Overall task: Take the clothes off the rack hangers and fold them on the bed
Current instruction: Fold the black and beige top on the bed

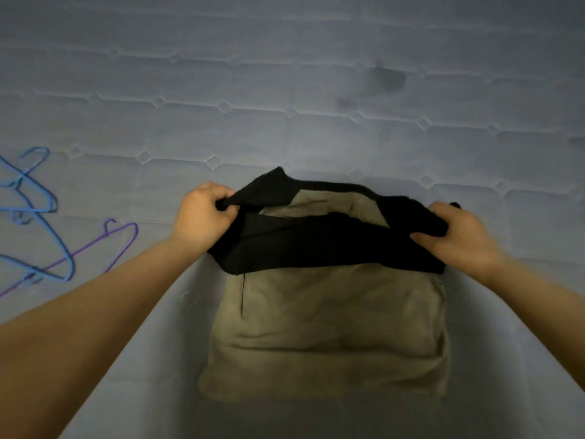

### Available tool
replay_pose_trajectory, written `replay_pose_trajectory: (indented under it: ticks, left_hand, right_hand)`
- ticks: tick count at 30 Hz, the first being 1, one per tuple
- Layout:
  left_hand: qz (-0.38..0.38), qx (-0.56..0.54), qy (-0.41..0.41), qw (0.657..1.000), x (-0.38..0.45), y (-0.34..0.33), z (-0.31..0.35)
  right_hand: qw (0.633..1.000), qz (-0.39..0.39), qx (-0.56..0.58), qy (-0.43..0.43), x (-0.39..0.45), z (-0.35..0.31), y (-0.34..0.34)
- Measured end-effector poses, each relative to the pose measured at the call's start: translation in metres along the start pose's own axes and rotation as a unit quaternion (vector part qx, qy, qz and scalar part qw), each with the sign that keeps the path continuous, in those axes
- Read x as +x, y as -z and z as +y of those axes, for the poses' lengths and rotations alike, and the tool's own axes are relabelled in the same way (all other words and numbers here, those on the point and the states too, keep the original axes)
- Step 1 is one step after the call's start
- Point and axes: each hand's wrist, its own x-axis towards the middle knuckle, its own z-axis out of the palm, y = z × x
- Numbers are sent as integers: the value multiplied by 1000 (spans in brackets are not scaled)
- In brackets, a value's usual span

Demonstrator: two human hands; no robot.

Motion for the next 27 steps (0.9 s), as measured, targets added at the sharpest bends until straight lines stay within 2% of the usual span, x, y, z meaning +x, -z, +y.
replay_pose_trajectory:
  ticks: [5, 9, 12, 14, 17, 19, 22, 25, 27]
  left_hand:
    - [-3, 27, -87, 996, -56, 20, -7]
    - [-13, 101, -148, 984, -119, 22, -23]
    - [-34, 180, -165, 969, -168, 15, -34]
    - [-55, 226, -161, 959, -198, 6, -44]
    - [-89, 275, -169, 942, -230, -13, -60]
    - [-94, 291, -159, 939, -246, -27, -65]
    - [-40, 276, -154, 948, -257, -40, -59]
    - [-24, 266, -196, 944, -255, -48, -48]
    - [-33, 260, -214, 941, -251, -50, -42]
  right_hand:
    - [980, 55, -80, 172, -42, 14, 10]
    - [956, 60, -143, 247, -88, 33, -2]
    - [941, 7, -203, 272, -120, 56, -22]
    - [913, -33, -284, 291, -139, 76, -37]
    - [897, -68, -349, 263, -166, 99, -59]
    - [903, -57, -349, 242, -178, 105, -70]
    - [907, -5, -321, 274, -185, 99, -79]
    - [898, 11, -301, 321, -191, 85, -88]
    - [904, 18, -281, 322, -193, 75, -94]
